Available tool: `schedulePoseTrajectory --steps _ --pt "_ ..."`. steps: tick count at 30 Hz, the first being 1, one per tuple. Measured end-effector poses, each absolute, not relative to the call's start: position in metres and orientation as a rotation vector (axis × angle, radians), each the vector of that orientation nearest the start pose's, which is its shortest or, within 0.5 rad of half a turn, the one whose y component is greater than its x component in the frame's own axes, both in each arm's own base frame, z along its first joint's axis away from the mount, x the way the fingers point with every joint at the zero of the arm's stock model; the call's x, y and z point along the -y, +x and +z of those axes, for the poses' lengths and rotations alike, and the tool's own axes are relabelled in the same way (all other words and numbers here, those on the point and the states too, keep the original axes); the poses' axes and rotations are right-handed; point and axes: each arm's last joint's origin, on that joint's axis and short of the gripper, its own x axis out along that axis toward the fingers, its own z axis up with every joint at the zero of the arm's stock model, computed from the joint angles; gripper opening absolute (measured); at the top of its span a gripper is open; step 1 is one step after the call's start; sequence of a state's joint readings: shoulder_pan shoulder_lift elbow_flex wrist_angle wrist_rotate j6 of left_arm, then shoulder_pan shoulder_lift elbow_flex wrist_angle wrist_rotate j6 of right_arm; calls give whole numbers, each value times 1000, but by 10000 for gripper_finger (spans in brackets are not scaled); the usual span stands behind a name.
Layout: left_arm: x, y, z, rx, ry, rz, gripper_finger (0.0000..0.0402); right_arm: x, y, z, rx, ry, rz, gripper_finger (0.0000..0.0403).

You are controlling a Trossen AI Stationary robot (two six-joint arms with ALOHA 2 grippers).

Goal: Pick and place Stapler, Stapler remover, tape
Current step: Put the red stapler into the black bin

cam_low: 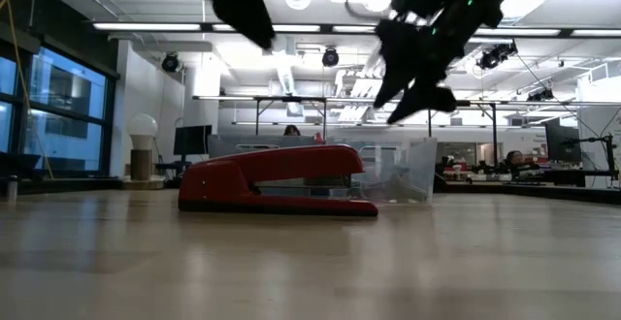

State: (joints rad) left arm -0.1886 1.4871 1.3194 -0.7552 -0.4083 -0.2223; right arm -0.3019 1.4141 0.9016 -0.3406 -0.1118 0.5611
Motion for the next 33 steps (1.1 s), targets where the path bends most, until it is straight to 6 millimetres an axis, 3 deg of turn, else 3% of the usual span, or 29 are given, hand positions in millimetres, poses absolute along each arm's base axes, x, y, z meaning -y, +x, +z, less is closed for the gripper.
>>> schedulePoseTrajectory --steps 7,14,22,30,33 --pt "36 332 258 -1043 78 72 246 66 246 270 -626 685 -353 194" --pt "40 352 221 -1132 101 -144 246 49 220 295 -553 642 -378 195" --pt "52 365 200 -1116 168 -228 250 37 208 297 -596 650 -401 195" --pt "54 377 173 -1136 170 -243 320 30 208 295 -615 623 -409 195" --pt "54 381 168 -1129 184 -225 329 30 207 295 -621 623 -412 195"
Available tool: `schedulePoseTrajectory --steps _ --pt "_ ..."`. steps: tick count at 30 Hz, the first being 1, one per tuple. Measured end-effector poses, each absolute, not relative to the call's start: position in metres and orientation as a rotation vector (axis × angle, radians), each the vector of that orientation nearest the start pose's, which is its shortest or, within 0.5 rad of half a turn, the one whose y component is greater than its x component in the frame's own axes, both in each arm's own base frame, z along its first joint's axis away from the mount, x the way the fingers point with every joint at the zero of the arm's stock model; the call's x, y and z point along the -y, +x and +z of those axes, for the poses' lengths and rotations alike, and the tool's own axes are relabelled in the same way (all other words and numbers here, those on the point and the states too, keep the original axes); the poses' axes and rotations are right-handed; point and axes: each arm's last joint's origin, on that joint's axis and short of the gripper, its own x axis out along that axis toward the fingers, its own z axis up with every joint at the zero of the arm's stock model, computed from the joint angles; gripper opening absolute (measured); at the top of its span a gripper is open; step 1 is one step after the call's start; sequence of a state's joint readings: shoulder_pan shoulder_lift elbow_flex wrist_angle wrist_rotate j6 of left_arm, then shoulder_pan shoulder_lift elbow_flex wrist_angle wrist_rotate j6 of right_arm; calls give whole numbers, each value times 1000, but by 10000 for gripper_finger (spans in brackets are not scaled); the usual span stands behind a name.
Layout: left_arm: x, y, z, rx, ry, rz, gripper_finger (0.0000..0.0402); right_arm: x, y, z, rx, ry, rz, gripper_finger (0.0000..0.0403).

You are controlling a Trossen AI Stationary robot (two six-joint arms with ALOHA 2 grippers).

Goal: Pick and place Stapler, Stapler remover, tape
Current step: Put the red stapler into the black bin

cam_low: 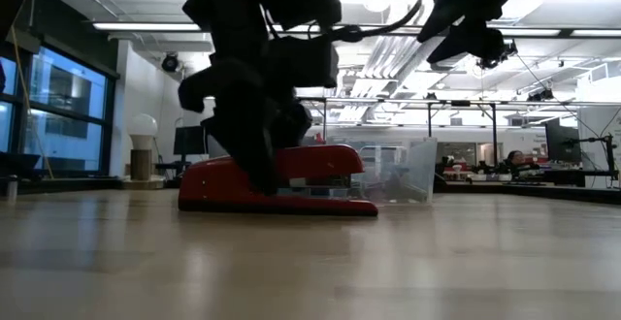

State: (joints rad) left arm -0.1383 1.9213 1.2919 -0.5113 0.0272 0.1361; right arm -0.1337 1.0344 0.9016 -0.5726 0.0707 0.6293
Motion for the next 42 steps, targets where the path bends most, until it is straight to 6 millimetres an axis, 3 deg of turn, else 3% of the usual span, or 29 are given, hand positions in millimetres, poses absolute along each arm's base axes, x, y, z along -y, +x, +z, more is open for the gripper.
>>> schedulePoseTrajectory --steps 6,18,30,42 --pt "53 384 166 -1123 197 -185 293 30 207 294 -630 624 -413 195" --pt "54 391 161 -1100 144 -148 132 30 207 294 -632 623 -415 195" --pt "55 395 173 -1132 131 -177 134 30 207 294 -631 615 -419 194" --pt "57 408 222 -1127 179 -180 134 30 207 294 -631 612 -418 195"
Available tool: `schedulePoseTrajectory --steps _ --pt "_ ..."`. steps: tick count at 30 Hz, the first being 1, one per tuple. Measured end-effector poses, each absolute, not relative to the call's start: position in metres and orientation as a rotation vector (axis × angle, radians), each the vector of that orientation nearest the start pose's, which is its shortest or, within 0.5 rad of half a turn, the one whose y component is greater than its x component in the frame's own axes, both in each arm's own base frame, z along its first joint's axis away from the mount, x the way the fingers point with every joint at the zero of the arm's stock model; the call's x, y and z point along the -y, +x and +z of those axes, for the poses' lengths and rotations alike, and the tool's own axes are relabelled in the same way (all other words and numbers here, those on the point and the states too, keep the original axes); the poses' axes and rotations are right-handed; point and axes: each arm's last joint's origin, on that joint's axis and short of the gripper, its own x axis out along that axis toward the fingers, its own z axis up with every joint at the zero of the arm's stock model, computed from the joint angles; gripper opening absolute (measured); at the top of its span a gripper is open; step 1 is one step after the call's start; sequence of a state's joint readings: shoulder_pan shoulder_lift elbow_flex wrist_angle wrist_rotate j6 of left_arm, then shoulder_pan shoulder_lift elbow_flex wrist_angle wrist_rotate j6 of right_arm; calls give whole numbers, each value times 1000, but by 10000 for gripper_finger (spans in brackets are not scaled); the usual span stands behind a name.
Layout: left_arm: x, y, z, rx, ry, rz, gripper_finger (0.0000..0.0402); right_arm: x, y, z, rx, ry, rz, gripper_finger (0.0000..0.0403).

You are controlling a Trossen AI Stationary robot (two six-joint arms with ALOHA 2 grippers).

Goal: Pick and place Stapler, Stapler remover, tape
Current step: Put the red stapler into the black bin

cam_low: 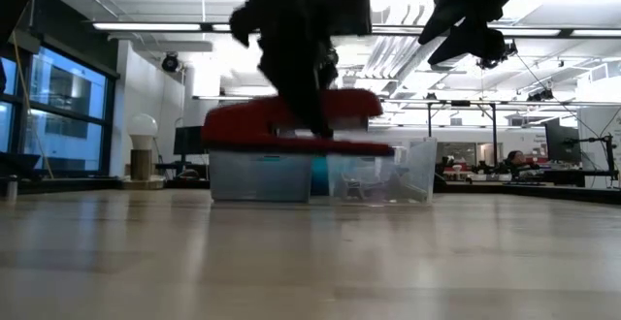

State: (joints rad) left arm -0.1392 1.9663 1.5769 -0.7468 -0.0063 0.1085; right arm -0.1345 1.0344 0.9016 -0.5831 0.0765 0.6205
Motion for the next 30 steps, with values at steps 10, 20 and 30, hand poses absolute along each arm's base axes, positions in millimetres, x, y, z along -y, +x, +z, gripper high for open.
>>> schedulePoseTrajectory --steps 10,20,30 --pt "53 406 279 -1166 202 -40 134 30 207 294 -635 623 -406 195" --pt "47 402 299 -1148 134 218 134 29 191 308 -555 545 -413 195" --pt "42 399 299 -1070 -101 548 134 27 162 329 -430 456 -423 195"
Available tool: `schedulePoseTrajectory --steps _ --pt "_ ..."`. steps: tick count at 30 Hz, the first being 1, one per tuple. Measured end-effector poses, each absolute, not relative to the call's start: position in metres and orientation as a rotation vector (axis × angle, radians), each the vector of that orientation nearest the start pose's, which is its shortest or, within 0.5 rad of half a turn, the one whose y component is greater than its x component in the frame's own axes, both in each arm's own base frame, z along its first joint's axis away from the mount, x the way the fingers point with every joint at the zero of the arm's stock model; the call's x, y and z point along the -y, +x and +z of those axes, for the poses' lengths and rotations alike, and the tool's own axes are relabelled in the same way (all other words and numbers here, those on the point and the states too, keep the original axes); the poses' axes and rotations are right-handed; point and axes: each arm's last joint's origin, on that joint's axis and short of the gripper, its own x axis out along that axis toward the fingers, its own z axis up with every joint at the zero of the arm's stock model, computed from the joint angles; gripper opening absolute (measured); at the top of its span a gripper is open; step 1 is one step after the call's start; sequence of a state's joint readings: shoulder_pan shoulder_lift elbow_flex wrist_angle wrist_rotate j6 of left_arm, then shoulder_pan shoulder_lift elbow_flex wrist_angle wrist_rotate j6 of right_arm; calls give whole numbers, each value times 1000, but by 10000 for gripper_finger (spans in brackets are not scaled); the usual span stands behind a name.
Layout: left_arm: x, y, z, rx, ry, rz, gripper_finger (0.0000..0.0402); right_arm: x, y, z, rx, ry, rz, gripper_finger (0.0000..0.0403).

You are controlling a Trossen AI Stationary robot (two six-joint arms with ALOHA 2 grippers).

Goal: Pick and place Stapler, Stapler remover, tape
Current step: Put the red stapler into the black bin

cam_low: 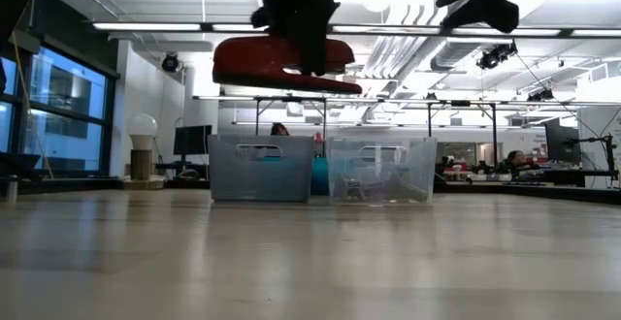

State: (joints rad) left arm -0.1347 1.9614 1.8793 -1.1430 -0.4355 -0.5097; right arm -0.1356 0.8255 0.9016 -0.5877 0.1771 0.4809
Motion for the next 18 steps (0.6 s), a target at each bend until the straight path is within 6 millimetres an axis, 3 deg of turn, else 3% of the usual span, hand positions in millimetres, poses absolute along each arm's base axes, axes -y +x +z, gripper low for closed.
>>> schedulePoseTrajectory --steps 10,18 --pt "10 389 296 -1061 -353 862 134 26 154 333 -416 388 -406 195" --pt "-32 386 293 -1122 -637 898 134 26 153 332 -437 369 -404 195"
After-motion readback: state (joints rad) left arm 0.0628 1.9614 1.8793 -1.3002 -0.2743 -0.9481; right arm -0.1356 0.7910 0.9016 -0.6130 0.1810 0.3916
